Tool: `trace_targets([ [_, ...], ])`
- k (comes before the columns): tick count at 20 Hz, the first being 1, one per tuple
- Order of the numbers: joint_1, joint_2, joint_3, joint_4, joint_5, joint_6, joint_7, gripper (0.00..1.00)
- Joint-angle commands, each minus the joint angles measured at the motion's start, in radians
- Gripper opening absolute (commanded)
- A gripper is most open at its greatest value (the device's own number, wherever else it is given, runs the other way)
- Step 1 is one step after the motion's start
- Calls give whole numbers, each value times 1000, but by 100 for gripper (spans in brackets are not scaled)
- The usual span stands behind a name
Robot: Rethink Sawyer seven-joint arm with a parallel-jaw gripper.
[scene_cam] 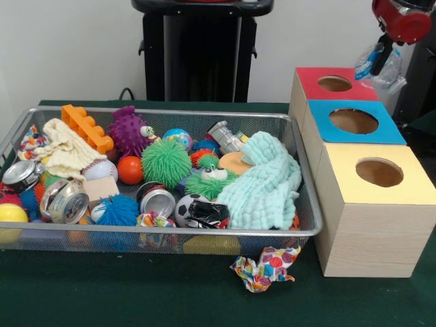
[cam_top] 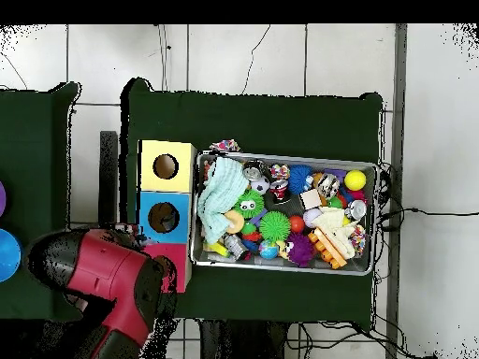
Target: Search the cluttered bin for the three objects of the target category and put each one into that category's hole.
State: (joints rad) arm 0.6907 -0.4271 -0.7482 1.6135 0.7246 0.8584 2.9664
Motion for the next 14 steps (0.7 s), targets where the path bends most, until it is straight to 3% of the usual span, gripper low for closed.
trace_targets([
  [1,-16,-26,127,147,48,-55,216,0],
  [7,-21,-60,110,187,24,-48,169,0],
  [14,-46,-91,138,247,27,-112,105,0],
])
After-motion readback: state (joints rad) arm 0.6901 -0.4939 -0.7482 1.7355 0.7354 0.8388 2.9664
